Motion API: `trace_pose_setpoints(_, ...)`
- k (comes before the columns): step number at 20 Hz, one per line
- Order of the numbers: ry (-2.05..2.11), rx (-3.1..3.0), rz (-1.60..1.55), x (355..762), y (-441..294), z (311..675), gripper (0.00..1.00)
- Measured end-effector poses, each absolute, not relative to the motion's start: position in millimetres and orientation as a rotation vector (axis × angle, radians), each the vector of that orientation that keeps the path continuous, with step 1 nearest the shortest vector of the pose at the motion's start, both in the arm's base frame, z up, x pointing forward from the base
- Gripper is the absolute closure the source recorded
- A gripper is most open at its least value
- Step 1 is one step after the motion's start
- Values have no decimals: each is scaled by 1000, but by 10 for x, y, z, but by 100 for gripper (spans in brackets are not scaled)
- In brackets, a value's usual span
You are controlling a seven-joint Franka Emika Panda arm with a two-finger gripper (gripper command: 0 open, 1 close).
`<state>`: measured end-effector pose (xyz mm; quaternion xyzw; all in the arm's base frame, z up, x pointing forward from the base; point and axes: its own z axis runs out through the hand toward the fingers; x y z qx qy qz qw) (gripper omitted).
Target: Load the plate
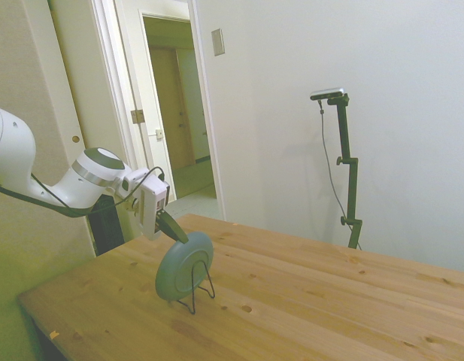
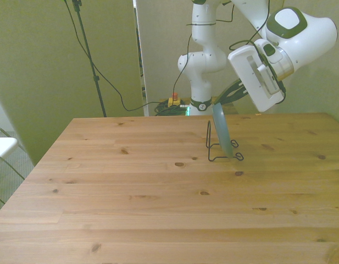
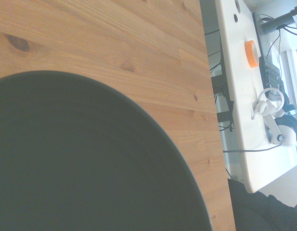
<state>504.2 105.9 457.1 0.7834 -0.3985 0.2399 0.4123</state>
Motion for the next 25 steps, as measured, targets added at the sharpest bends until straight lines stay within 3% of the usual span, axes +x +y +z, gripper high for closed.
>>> trace_pose_setpoints(10,-1016,1990,631,4958,962,4669,0)
trace_pose_setpoints(18,-1216,2210,604,4814,943,5417,0)
trace_pose_setpoints(25,-1420,2520,376,4688,601,6085,0)
